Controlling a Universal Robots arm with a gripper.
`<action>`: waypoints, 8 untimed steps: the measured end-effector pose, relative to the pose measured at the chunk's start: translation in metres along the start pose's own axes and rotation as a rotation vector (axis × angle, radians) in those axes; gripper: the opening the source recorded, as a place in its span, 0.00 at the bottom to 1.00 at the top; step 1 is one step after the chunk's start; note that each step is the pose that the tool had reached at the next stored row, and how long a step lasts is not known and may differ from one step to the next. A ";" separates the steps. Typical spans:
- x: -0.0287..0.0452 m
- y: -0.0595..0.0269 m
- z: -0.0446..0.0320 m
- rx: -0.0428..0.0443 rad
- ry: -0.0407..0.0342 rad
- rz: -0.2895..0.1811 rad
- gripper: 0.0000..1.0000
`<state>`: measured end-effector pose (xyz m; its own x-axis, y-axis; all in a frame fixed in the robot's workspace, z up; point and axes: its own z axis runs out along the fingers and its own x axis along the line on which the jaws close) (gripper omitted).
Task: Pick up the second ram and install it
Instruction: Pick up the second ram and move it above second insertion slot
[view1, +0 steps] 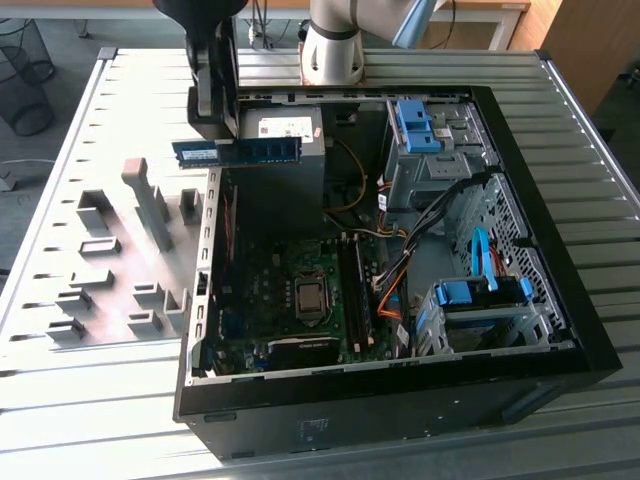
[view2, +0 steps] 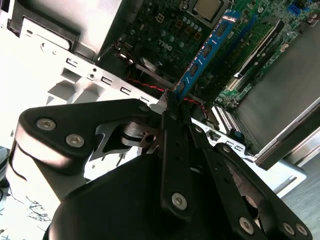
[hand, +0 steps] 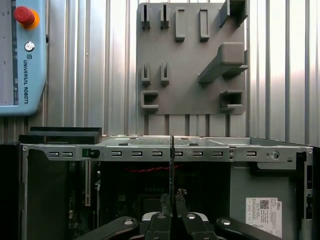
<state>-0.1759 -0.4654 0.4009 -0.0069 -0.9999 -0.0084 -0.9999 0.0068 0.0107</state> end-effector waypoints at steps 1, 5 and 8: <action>0.0000 -0.0010 0.0000 0.0000 0.0000 0.000 0.14; -0.0001 -0.0056 -0.0001 0.0000 0.0000 0.000 0.14; -0.0001 -0.0100 -0.0001 -0.0001 0.0000 0.000 0.14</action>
<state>-0.1659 -0.4654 0.4009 -0.0069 -0.9999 -0.0084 -0.9999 0.0068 0.0107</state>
